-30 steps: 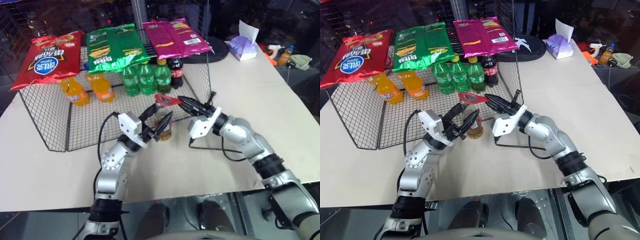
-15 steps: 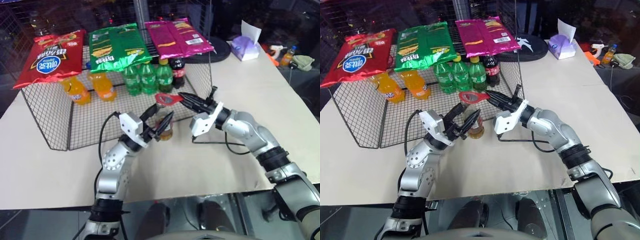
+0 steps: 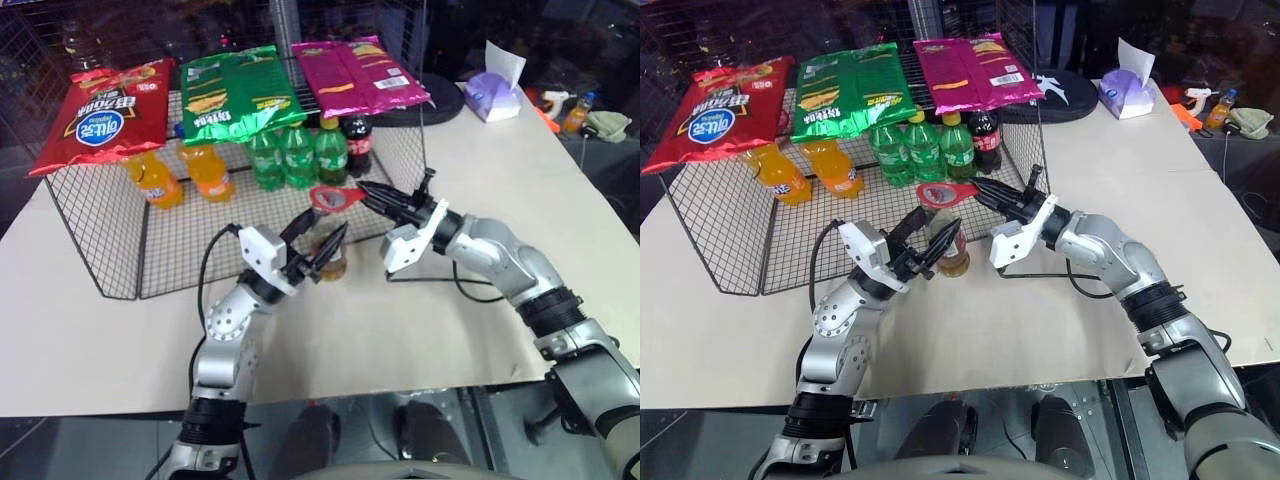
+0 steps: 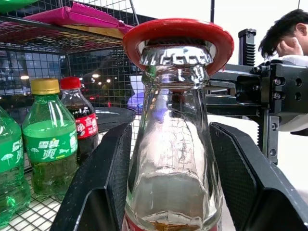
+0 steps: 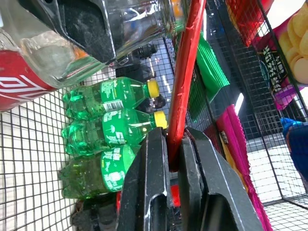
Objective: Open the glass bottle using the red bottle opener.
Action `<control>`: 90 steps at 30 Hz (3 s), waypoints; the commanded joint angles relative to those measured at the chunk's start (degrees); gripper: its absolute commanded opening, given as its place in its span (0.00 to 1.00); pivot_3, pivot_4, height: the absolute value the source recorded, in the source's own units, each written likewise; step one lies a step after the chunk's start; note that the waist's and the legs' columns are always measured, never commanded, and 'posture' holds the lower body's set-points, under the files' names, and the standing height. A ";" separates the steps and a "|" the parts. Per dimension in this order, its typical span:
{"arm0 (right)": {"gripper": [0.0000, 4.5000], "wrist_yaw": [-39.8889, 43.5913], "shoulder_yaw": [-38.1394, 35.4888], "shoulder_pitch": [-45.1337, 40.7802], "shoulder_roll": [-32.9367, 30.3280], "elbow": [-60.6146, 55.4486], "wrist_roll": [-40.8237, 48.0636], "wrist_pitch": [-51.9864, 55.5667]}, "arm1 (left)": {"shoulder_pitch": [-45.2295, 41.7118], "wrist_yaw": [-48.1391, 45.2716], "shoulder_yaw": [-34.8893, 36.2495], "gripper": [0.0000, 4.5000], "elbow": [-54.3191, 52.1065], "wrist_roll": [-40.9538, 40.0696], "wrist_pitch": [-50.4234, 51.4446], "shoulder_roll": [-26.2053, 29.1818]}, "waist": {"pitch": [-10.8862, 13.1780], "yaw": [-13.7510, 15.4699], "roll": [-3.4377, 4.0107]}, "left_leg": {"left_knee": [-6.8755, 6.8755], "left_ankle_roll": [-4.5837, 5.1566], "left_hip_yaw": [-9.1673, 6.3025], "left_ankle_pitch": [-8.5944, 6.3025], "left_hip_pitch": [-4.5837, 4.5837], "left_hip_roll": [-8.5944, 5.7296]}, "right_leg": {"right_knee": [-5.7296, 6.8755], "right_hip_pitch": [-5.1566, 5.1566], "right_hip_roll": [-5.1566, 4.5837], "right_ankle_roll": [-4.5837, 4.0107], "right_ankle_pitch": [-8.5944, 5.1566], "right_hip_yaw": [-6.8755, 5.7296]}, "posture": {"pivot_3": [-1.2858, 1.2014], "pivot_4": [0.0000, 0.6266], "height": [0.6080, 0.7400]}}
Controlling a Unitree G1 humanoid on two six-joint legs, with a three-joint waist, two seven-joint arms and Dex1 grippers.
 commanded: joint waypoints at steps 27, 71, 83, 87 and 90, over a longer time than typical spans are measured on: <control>0.00 -1.13 -5.22 0.32 2.74 1.36 13.99 4.17 | -0.48 0.41 -2.22 0.54 0.56 -0.03 2.14 -0.72 | 0.01 -0.08 -0.01 | -0.16 0.00 0.01 0.00 -0.03 0.03 | -0.12 -0.06 0.01 -0.01 -0.01 0.01 | 0.52 0.24 1.00; 0.00 29.12 -13.07 25.28 6.29 -34.59 67.05 82.57 | 7.82 -2.29 0.43 0.99 -11.17 -4.05 7.12 6.57 | 0.09 -0.09 0.10 | -0.20 0.01 -0.06 -0.01 -0.95 0.08 | -0.13 -0.92 -0.05 0.00 0.00 -0.04 | 0.52 0.24 1.00; 0.98 26.43 -16.31 26.26 5.27 -34.43 66.07 82.26 | 10.67 -2.02 1.56 1.00 -11.54 -3.88 7.03 7.53 | 0.09 -0.07 0.10 | -0.20 0.01 -0.05 -0.01 -0.95 0.07 | -0.14 -0.92 -0.03 0.00 0.00 -0.05 | 0.52 0.24 1.00; 0.98 27.12 -16.77 27.22 4.77 -34.68 66.05 80.92 | 11.39 -1.68 2.00 1.00 -11.77 -3.64 6.84 7.41 | 0.09 -0.03 0.10 | -0.20 0.01 -0.05 -0.01 -0.96 0.07 | -0.14 -0.92 -0.03 0.00 0.00 -0.05 | 0.52 0.24 1.00; 0.98 28.72 -17.99 28.79 4.07 -35.59 67.68 81.06 | 12.65 -1.48 2.25 1.00 -12.46 -3.72 6.82 7.65 | 0.09 -0.04 0.10 | -0.19 0.01 -0.04 -0.01 -0.96 0.07 | -0.14 -0.92 -0.03 0.00 0.00 -0.04 | 0.52 0.24 1.00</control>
